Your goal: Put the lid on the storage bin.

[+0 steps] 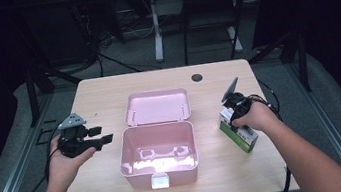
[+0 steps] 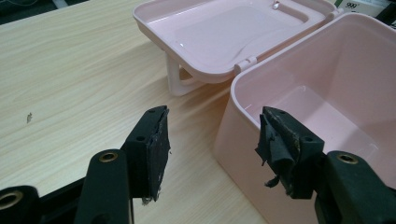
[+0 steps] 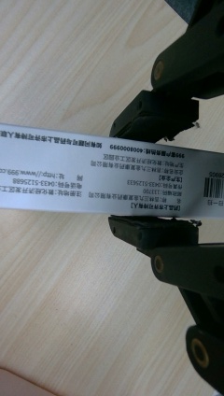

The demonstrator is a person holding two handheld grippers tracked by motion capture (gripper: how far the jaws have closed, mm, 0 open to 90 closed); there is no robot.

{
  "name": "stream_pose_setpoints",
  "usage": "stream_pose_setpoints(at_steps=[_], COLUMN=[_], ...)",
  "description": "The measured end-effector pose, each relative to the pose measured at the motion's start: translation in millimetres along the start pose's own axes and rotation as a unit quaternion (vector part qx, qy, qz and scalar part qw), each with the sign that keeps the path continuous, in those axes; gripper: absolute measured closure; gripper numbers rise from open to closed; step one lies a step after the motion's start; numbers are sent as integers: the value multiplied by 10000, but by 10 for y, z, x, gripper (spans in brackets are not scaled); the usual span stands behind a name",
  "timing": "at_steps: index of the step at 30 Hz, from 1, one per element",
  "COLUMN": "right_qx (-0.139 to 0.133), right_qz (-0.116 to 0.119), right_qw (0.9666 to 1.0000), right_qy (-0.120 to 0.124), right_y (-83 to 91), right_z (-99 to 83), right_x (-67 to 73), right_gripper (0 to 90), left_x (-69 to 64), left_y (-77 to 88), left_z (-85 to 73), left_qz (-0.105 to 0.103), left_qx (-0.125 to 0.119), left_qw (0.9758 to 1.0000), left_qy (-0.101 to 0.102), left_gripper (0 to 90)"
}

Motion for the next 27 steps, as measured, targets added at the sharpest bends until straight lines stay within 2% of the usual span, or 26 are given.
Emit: stream_pose_setpoints(at_steps=[6,11,14,20,21,27], right_qx=[-6,126,49,187,114,160], right_qz=[45,80,75,84,94,89], right_qw=[10000,9999,10000,9997,9998,9998], right_qy=[-28,-69,-41,-146,-141,-118], right_y=[-40,-49,-48,-30,-42,-35], right_z=[-9,-26,-3,-18,-7,-13], right_x=[-8,3,1,14,14,12], right_gripper=[547,577,593,606,609,612], left_x=[1,9,7,10,11,9], left_y=[-2,-4,-6,-9,-8,-9], left_z=[0,-3,-7,-5,-5,-8], left_qz=[0,4,-6,6,6,-6], left_qx=[-4,-2,18,0,0,17], left_qw=[10000,10000,10000,10000,10000,10000], left_qy=[11,32,10,34,34,30], left_gripper=[425,425,425,425,425,425])
Point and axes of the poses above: each handheld gripper's, and its own axes: y roughly backward along the jaws, z roughly out of its top, x roughly to its left, the point moved 10 cm from there along -y, roughly forward along the jaws, and after that the axes turned 13 degrees about z, right-handed, at the moved point
